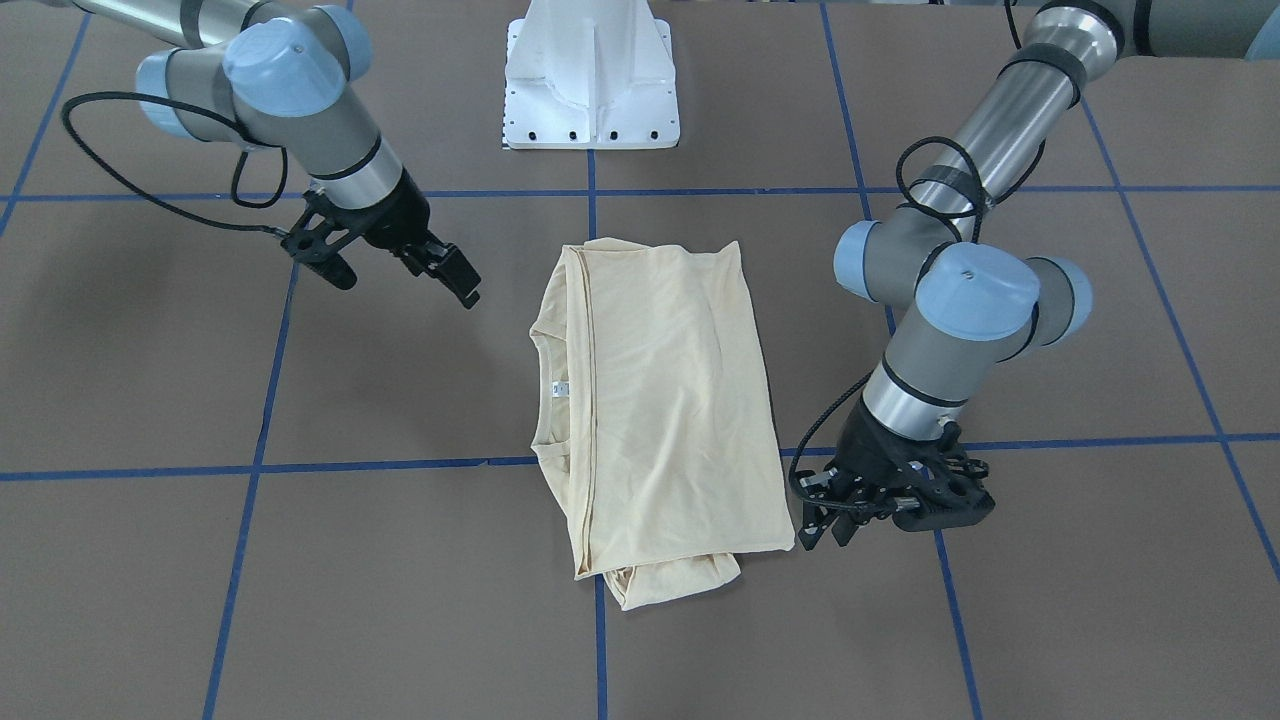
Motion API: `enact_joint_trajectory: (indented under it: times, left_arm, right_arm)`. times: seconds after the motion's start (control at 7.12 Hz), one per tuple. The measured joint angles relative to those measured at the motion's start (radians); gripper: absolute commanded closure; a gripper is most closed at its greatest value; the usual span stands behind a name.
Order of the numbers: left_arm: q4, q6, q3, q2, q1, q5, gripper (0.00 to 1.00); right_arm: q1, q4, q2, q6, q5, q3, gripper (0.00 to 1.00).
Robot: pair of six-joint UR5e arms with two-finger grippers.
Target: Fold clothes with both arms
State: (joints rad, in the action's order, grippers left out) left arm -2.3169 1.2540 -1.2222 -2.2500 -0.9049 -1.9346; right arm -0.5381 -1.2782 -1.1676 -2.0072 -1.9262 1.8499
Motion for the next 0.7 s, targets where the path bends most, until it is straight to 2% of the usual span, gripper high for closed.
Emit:
enact_joint_trajectory:
  times: [0.28,0.7]
  left_arm:
    - [0.002,-0.008,-0.103,0.073,-0.076,-0.084,0.54]
    - [0.004,-0.013,-0.145,0.099,-0.094,-0.095,0.53]
  right_arm:
    - [0.116,-0.001,0.070,-0.184,0.125,-0.030,0.00]
    - [0.200,-0.001,0.135,-0.341,0.230,-0.109,0.02]
